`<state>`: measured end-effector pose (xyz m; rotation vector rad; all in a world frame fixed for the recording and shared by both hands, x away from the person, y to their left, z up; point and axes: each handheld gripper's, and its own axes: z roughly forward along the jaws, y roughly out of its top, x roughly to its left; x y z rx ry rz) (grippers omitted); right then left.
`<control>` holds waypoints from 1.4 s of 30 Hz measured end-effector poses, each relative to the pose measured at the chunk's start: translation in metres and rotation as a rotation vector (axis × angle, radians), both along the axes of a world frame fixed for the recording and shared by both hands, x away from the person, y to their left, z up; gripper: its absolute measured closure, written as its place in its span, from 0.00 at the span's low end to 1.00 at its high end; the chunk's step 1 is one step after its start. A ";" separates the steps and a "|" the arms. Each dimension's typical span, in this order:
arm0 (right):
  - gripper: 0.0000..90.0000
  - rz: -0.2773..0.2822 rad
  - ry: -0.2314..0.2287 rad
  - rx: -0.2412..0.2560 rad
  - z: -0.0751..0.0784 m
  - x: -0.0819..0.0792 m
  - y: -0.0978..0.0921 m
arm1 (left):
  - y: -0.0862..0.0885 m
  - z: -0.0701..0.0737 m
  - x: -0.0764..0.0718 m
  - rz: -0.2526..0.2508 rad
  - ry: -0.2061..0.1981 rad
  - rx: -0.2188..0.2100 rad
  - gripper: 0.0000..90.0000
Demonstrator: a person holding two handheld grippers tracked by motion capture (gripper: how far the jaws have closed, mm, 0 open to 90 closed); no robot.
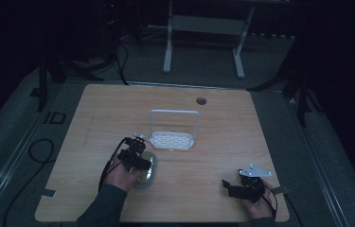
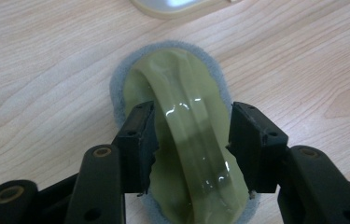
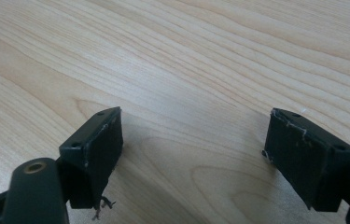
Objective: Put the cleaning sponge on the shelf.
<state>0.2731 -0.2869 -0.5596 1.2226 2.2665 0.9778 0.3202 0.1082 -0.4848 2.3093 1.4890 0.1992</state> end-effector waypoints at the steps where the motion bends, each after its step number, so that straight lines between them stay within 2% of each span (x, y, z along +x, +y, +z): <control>1: 0.21 0.000 0.000 0.000 0.000 0.000 0.000 | 0.000 0.000 0.001 -0.003 0.006 0.005 0.59; 8: 0.21 0.000 0.000 0.000 0.000 0.000 0.000 | -0.002 0.000 0.003 -0.022 0.035 0.020 0.66; 18: 0.21 0.000 0.000 0.000 0.000 0.000 0.000 | -0.004 0.002 0.006 -0.048 0.050 0.063 0.74; 28: 0.21 0.000 0.000 0.000 0.000 0.000 0.000 | -0.007 0.005 0.009 -0.113 0.084 0.132 0.76; 32: 0.21 0.000 0.000 0.000 0.000 0.000 0.000 | -0.009 0.006 0.010 -0.155 0.097 0.177 0.77; 38: 0.21 0.000 0.000 0.000 0.000 0.000 0.000 | -0.013 0.007 0.009 -0.211 0.092 0.223 0.79; 40: 0.21 0.000 0.000 0.000 0.000 0.000 0.000 | -0.014 0.007 0.009 -0.226 0.092 0.228 0.79; 42: 0.21 0.000 0.000 0.000 0.000 0.000 0.000 | -0.015 0.008 0.009 -0.243 0.097 0.215 0.79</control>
